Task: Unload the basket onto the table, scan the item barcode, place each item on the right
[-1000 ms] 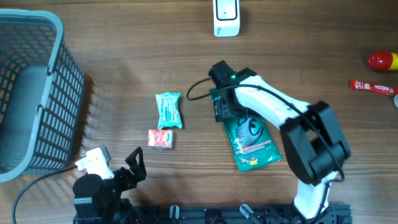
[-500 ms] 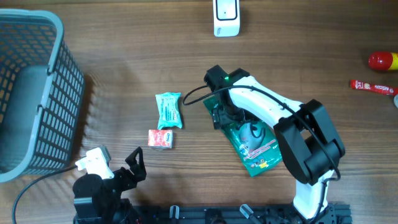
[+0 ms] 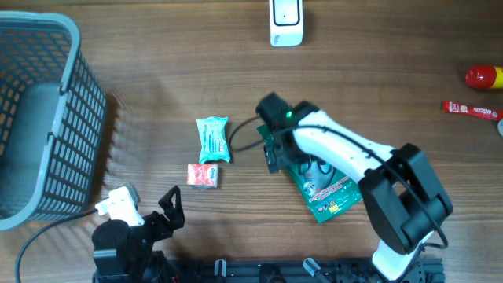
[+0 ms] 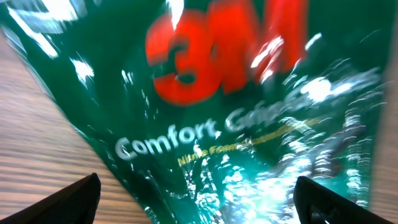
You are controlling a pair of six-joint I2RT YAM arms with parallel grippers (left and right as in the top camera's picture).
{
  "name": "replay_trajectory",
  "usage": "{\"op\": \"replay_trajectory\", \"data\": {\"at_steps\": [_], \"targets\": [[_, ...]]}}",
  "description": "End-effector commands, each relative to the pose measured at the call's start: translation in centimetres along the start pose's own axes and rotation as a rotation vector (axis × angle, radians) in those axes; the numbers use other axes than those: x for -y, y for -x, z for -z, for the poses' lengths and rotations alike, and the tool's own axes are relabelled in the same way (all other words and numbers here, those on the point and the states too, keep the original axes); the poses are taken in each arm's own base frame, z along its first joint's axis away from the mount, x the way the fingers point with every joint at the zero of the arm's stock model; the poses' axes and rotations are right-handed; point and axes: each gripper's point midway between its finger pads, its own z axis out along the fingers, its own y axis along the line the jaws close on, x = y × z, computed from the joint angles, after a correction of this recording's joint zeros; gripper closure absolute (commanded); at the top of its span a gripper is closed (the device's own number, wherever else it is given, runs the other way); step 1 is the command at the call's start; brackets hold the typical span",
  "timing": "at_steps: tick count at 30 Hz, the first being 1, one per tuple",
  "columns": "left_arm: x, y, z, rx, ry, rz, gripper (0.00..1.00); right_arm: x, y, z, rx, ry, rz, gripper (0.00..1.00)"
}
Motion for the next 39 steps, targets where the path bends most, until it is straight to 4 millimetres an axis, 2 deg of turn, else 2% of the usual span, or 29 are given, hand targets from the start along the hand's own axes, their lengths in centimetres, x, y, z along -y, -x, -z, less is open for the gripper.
{"op": "replay_trajectory", "data": {"at_steps": [1,4,6,11,13,16,17,18,19,22,23,25,26,29,32,36,39], "targets": [[0.3,0.0,0.1,0.003,-0.018,0.002,0.0,0.7,-0.8,-1.6,0.011,-0.039,0.011,0.0],[0.3,0.0,0.1,0.003,-0.018,0.002,0.0,1.8,-1.0,-3.1,0.029,-0.088,-0.028,0.0],[0.3,0.0,0.1,0.003,-0.018,0.002,0.0,1.8,-1.8,-4.6,-0.012,-0.083,-0.031,0.02],[0.3,0.0,0.1,0.003,-0.018,0.002,0.0,0.3,-4.5,-7.4,-0.166,-0.008,0.017,0.18],[0.3,0.0,0.1,0.003,-0.018,0.002,0.0,-0.5,-5.8,-8.1,-0.235,0.036,0.021,0.43],[0.3,0.0,0.1,0.003,-0.018,0.002,0.0,-0.8,-7.1,-8.7,-0.302,0.05,-0.004,0.63],[0.3,0.0,0.1,0.003,-0.018,0.002,0.0,-1.0,-7.2,-8.7,-0.306,0.061,-0.003,0.7],[0.3,0.0,0.1,0.003,-0.018,0.002,0.0,-1.5,-6.9,-8.5,-0.304,0.088,0.001,0.86],[0.3,0.0,0.1,0.003,-0.018,0.002,0.0,-2.0,-6.5,-8.2,-0.3,0.115,0.007,0.95],[0.3,0.0,0.1,0.003,-0.018,0.002,0.0,-5.0,-3.3,-5.5,-0.272,0.284,0.021,0.96],[0.3,0.0,0.1,0.003,-0.018,0.002,0.0,-6.5,-1.6,-3.6,-0.258,0.38,0.03,0.96],[0.3,0.0,0.1,0.003,-0.018,0.002,0.0,-8.5,0.4,-0.4,-0.242,0.533,0.064,0.95],[0.3,0.0,0.1,0.003,-0.018,0.002,0.0,-10.0,1.8,3.2,-0.227,0.7,0.119,0.96],[0.3,0.0,0.1,0.003,-0.018,0.002,0.0,-11.2,2.7,8.7,-0.212,0.943,0.205,0.96],[0.3,0.0,0.1,0.003,-0.018,0.002,0.0,-11.6,2.4,13.5,-0.18,1.218,0.291,0.95],[0.3,0.0,0.1,0.003,-0.018,0.002,0.0,-11.7,2.7,16.0,-0.18,1.376,0.245,0.96],[0.3,0.0,0.1,0.003,-0.018,0.002,0.0,-12.2,3.6,19.2,-0.205,1.563,0.166,0.95]]}}
